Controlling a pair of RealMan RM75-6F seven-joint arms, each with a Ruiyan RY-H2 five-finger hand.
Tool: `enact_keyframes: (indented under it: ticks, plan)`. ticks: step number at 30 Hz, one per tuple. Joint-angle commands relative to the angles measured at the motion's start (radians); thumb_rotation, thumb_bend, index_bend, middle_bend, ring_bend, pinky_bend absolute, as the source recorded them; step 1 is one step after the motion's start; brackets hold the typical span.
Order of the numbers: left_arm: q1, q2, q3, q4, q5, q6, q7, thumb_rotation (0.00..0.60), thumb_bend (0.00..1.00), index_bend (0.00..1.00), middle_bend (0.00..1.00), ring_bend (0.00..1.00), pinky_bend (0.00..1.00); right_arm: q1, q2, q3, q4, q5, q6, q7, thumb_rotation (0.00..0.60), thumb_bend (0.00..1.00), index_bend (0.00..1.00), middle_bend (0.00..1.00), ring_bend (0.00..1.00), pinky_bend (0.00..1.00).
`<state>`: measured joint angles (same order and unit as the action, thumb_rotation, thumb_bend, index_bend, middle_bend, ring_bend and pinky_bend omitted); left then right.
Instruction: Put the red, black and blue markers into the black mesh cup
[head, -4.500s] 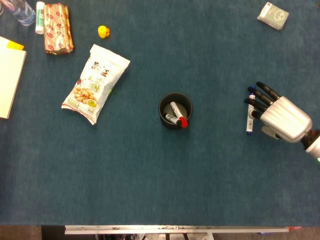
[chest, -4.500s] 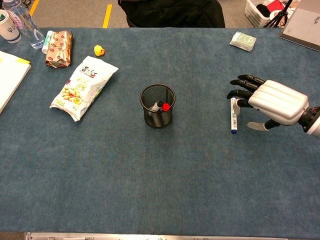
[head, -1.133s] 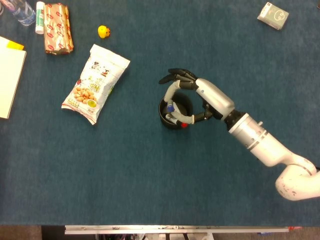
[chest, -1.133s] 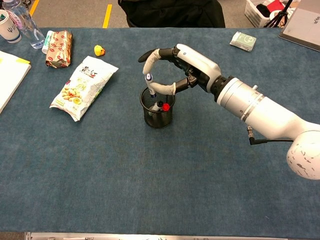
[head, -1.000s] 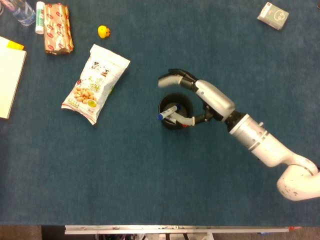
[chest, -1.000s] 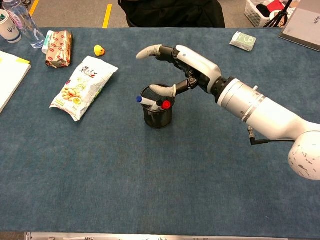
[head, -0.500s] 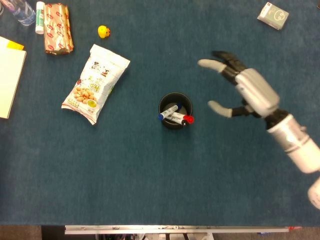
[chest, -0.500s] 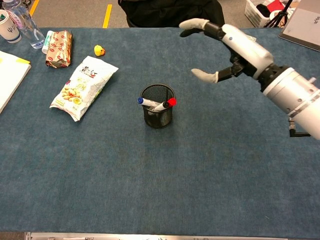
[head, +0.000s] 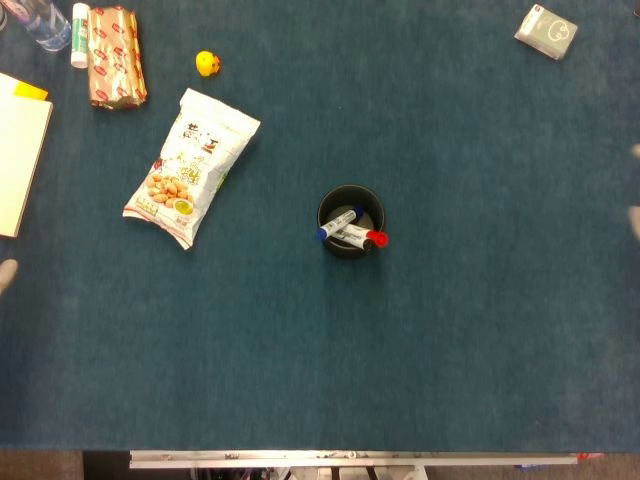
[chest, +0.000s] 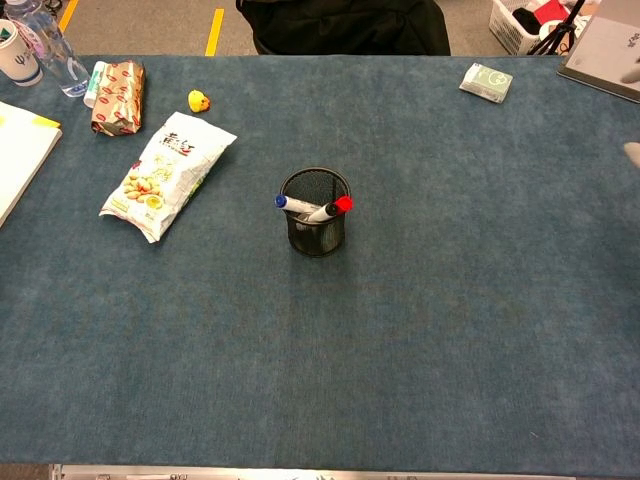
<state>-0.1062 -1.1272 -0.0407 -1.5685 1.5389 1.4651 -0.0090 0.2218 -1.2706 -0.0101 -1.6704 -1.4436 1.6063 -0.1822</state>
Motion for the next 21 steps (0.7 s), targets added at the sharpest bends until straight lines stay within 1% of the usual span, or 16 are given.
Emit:
enact_keyframes:
  ticks: [1, 4, 7, 14, 21]
  plan:
    - [-0.009, 0.003, 0.003, -0.022, 0.017, -0.001, 0.016, 0.600, 0.20, 0.10, 0.17, 0.19, 0.24, -0.062, 0.031, -0.024, 0.002, 0.007, 0.044, 0.022, 0.600, 0.28, 0.31, 0.24, 0.06, 0.05]
    - [-0.009, 0.009, 0.005, -0.046, 0.031, 0.011, 0.031, 0.600, 0.20, 0.10, 0.17, 0.19, 0.24, -0.095, 0.043, -0.025, 0.009, 0.002, 0.065, 0.048, 0.600, 0.28, 0.31, 0.24, 0.06, 0.05]
    - [-0.005, 0.015, 0.011, -0.060, 0.038, 0.018, 0.040, 0.600, 0.19, 0.10, 0.17, 0.19, 0.24, -0.112, 0.048, -0.022, 0.018, 0.003, 0.064, 0.071, 0.600, 0.28, 0.31, 0.24, 0.06, 0.05]
    - [0.009, 0.026, 0.025, -0.067, 0.019, 0.016, 0.028, 0.600, 0.20, 0.10, 0.17, 0.19, 0.24, -0.119, 0.054, -0.006, 0.029, -0.001, 0.023, 0.097, 0.600, 0.28, 0.33, 0.24, 0.06, 0.05]
    - [0.028, 0.030, 0.026, -0.053, -0.011, 0.025, 0.012, 0.600, 0.20, 0.10, 0.17, 0.19, 0.24, -0.118, 0.051, 0.019, 0.027, 0.004, -0.015, 0.109, 0.600, 0.28, 0.33, 0.24, 0.06, 0.05]
